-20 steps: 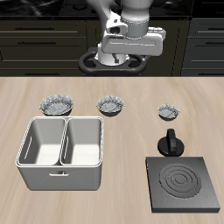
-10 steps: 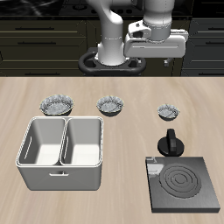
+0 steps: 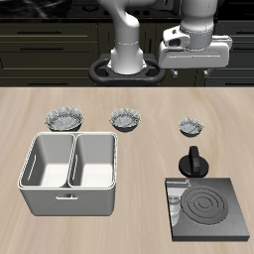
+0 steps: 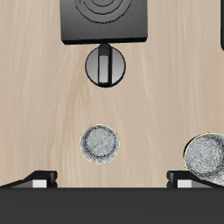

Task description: Place the smallest bowl on the flat stove

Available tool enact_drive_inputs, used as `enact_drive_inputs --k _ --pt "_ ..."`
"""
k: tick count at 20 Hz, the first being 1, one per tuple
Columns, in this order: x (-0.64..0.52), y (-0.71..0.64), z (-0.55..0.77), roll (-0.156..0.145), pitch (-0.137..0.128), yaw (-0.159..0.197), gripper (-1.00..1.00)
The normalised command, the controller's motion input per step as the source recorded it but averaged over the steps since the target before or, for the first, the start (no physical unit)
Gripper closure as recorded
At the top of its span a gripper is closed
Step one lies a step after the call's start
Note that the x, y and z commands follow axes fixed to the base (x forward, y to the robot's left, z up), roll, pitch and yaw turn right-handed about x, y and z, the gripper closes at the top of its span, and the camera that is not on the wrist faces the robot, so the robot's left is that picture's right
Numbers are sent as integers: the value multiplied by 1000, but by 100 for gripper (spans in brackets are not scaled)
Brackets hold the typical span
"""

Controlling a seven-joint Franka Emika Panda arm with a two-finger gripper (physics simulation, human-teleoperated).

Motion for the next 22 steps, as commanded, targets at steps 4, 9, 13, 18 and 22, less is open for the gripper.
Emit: enact_drive_inputs --k 4,9,13,18,22 --pt "8 18 -107 15 20 -6 -100" --pt "-163 -24 -207 6 -16 23 -100" --pt "-49 36 -216 1 11 5 -100" --pt "-16 149 -356 4 22 -3 -100" --pt "-65 29 -322 23 29 -16 -100"
